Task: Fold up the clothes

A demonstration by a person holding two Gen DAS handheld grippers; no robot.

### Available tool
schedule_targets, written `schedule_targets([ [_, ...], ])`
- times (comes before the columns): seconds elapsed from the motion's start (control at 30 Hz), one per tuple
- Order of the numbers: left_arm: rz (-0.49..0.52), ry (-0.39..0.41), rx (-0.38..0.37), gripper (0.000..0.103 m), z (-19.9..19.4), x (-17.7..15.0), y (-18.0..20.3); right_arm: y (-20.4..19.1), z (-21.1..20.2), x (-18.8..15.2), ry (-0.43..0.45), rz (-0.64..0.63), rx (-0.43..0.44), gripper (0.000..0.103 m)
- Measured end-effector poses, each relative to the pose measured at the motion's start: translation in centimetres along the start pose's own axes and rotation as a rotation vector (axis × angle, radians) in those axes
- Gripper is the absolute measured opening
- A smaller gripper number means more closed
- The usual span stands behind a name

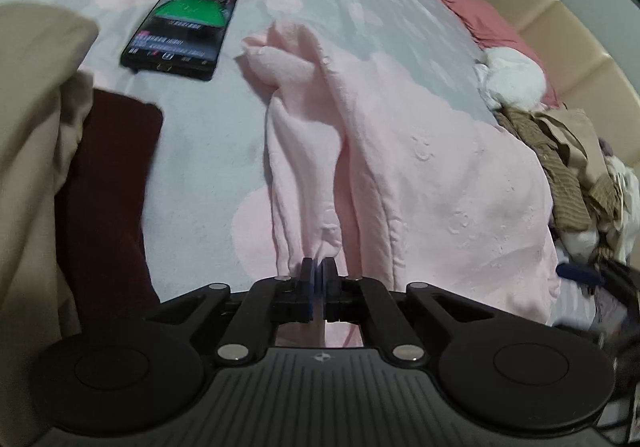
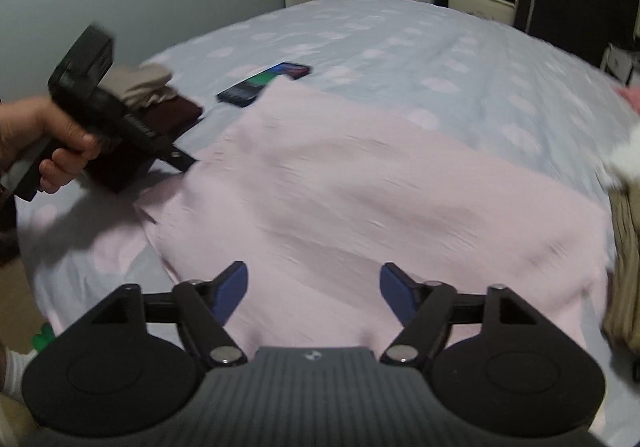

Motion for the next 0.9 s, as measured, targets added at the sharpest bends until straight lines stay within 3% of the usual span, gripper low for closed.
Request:
schedule_targets([
  [0.13,-0.112,-0.028,-0.045,0.02,0.7,0.0,-0.7,-7.2,3.1,1.0,0.016,-0.117,-0.033,0.079],
  [0.23,-0.148,-0.03,-0.064,0.021,0.5,0.2,-1.0,-11.7,5.4,0.4,0.033,-0.168,-0.101,0.079],
  [0.43,-0.208,-0.037,-0.1,0.025,0.0,0.5,-1.5,-16.5,8.6,-0.9,0.093,-0.143,-0.283,0.086],
  [0.57,-0.214,-0.033,-0.122,0.026,-0.6,0.5,-1.6,-18.2,10.2,-1.8,0.122,-0.195,-0.405,0.086],
  [0.73,-0.225,-0.022,-0.152,0.026,-1.4,0.6,-1.7,-19.2,11.2,-1.8,0.156,-0.222,-0.48,0.087],
  [0.9,-0.209,-0.004,-0.166,0.026,-2.1,0.9,-1.6,-20.6,12.3,-2.0,0.162,-0.343,-0.564,0.088],
])
Point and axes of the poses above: each gripper's, at about its wrist camera, not at the fingertips, and z roughly the way its jaws point, y to its right, x to its top, the point moved 3 cm from there along z, roughly the way its jaws point, and after that the axes turned 4 degrees about y, right-handed, at the moved point
